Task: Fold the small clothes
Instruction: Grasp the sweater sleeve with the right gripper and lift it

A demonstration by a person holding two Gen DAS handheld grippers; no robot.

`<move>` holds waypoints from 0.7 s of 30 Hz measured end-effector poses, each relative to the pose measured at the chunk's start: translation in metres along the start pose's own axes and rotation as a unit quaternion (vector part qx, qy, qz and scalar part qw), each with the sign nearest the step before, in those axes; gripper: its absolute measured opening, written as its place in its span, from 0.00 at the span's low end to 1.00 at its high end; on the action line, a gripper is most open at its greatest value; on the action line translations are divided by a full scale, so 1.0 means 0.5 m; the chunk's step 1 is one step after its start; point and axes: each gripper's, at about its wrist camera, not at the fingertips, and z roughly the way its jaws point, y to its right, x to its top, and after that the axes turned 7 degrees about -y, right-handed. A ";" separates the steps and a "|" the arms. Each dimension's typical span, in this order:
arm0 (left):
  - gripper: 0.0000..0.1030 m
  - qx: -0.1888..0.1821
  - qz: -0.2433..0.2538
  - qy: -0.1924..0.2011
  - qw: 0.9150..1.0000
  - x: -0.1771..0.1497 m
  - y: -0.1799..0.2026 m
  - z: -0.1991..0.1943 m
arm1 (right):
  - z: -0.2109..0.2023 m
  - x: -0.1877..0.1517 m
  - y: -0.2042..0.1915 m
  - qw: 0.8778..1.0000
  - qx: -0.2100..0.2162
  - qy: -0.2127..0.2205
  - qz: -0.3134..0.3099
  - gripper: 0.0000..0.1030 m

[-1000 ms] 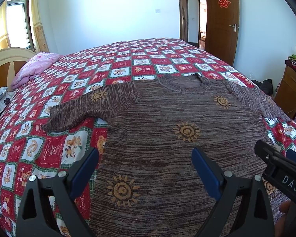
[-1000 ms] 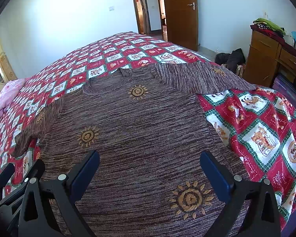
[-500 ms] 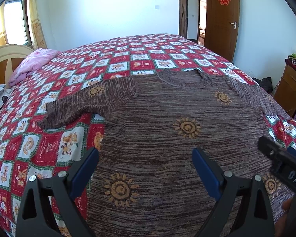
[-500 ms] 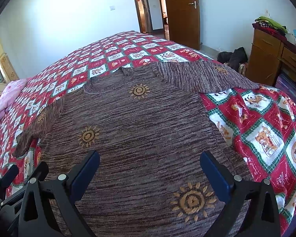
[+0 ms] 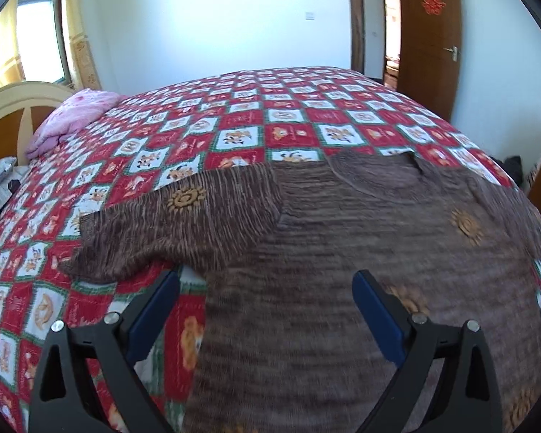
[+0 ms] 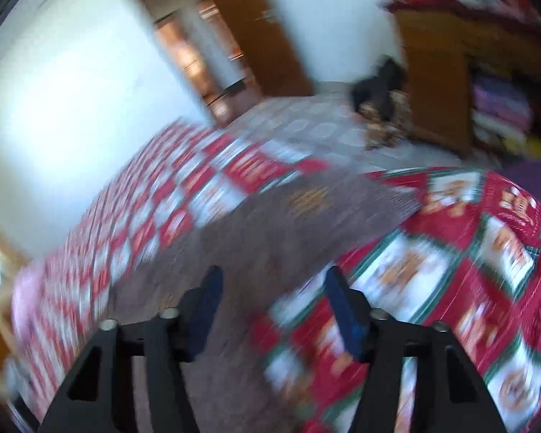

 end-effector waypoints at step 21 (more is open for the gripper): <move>1.00 0.002 -0.066 -0.059 0.996 -0.016 -0.019 0.129 | 0.196 0.145 0.206 0.988 -0.081 -0.045 0.122 0.09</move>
